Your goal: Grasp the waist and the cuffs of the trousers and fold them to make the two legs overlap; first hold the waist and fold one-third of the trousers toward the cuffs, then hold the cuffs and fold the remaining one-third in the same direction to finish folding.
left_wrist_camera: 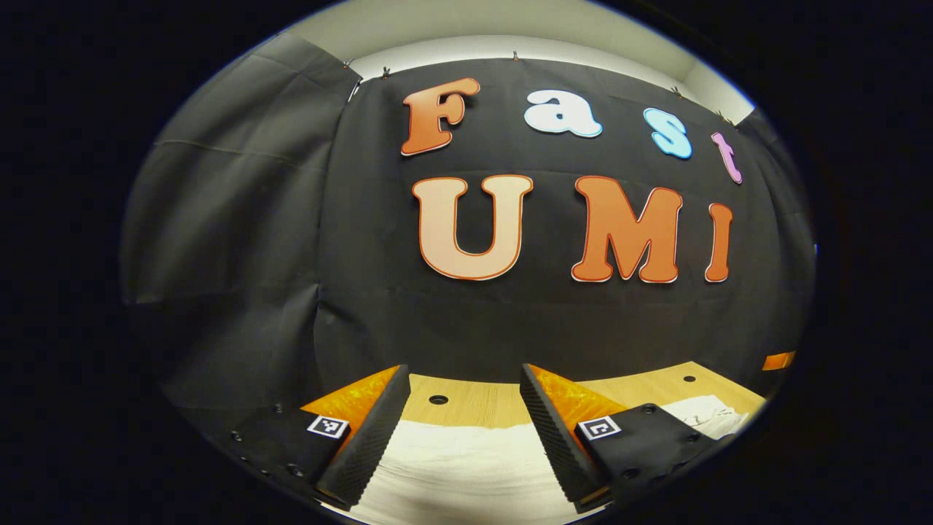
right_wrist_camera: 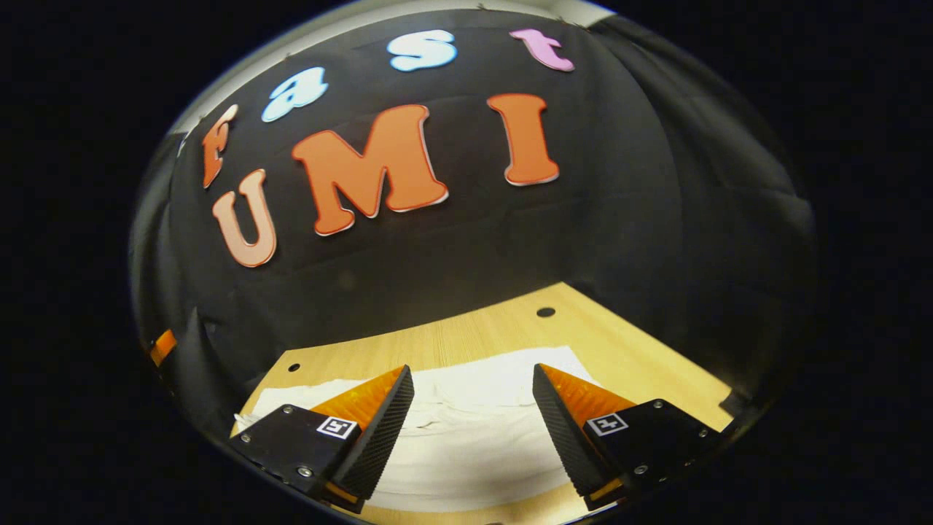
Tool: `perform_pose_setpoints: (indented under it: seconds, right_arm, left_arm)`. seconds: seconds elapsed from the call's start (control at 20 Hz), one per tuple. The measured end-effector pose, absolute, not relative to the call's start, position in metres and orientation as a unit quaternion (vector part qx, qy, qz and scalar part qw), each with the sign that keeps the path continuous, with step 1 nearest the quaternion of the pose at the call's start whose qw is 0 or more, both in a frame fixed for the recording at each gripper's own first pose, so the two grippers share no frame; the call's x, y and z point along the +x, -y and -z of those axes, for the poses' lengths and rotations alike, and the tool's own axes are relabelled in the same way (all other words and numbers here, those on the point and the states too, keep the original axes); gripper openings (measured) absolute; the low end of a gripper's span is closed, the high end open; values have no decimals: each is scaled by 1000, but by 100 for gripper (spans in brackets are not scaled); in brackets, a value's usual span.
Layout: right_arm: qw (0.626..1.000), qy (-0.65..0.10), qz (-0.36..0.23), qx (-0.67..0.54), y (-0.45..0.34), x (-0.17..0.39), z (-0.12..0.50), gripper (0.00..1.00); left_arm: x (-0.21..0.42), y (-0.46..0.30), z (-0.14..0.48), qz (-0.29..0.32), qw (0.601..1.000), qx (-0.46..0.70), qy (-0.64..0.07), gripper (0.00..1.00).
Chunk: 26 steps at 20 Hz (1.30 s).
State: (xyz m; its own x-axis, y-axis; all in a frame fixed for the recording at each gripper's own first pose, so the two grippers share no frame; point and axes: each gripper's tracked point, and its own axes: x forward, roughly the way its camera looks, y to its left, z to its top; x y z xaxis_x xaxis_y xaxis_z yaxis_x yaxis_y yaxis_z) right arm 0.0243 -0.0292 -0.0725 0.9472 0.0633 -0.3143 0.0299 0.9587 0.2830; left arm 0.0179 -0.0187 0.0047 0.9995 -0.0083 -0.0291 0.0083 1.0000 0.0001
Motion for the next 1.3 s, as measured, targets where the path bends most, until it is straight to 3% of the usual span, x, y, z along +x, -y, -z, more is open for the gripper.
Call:
perform_pose_setpoints:
  seconds: [0.35, 0.85, 0.95, 1.0, 1.3]
  right_arm:
    - [881, -294, 84, 360, 86, 6, 171, 98]
    - [771, -380, 176, 480, 134, -28, 272, 99]
    - [761, -390, 185, 485, 141, -27, 282, 100]
    - [760, -394, 186, 483, 143, -26, 286, 99]
    - [746, -413, 185, 488, 142, -11, 296, 99]
  left_arm:
    - [20, 12, 6, -2, 1000, -16, -25, 98]
    - [12, -3, 19, -29, 999, 0, -34, 99]
    - [11, -7, 24, -35, 999, 2, -39, 95]
    - [10, -9, 23, -39, 998, 0, -41, 99]
    - [8, -14, 26, -55, 997, -1, -45, 99]
